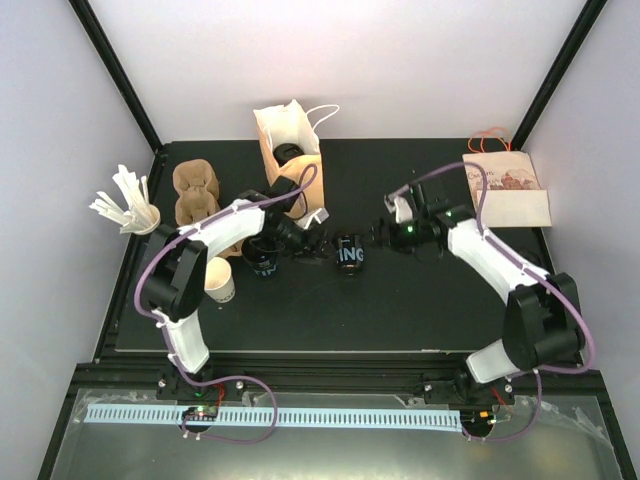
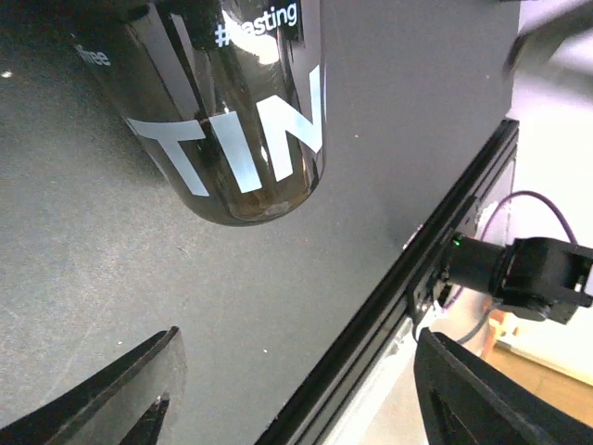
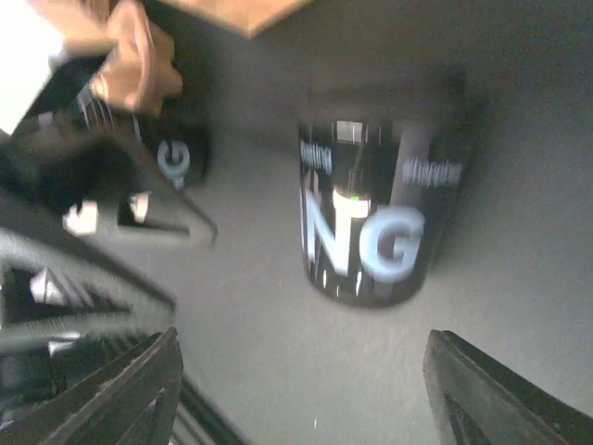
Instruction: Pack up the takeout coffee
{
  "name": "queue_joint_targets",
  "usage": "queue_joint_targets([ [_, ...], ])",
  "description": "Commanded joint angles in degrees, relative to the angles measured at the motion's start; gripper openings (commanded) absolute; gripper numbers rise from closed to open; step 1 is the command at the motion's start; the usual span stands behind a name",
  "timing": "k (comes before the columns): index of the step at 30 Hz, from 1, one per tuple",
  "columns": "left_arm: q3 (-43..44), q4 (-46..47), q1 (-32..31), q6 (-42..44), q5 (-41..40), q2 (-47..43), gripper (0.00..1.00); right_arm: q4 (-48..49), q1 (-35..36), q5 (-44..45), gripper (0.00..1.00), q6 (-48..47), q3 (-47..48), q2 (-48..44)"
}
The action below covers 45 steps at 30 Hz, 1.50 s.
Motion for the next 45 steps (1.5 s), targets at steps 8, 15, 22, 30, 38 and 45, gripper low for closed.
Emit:
queue_joint_targets([
  [8,-16.09,23.18,-5.66,-11.52,-17.13,-18.1,0.75,-3.22,-0.51,9.2,0.76,-1.72,26.76,19.26],
  [15,-27.77,30.78,-12.02,-15.45,-26.49,-27.55,0.63,1.21,-0.52,7.36,0.7,0.02,30.04,26.46],
  [22,-36.34,40.37,-17.05,-19.78,-28.33,-28.3,0.49,2.19,0.37,6.68,0.65,-3.31,30.37,28.38],
  [30,-34.86,47.56,-18.48,-21.66,-30.95,-19.5,0.49,-3.68,0.62,3.47,0.65,-14.07,34.55,34.42],
  [38,-29.94,48.53,-18.5,-22.09,-32.37,-11.95,0.48,-2.3,0.71,-0.84,0.63,-16.19,31.4,34.71],
  [45,-26.47,46.13,-18.29,-21.54,-33.59,-8.14,0.42,-3.12,0.89,-4.8,0.59,-19.44,29.98,34.06],
])
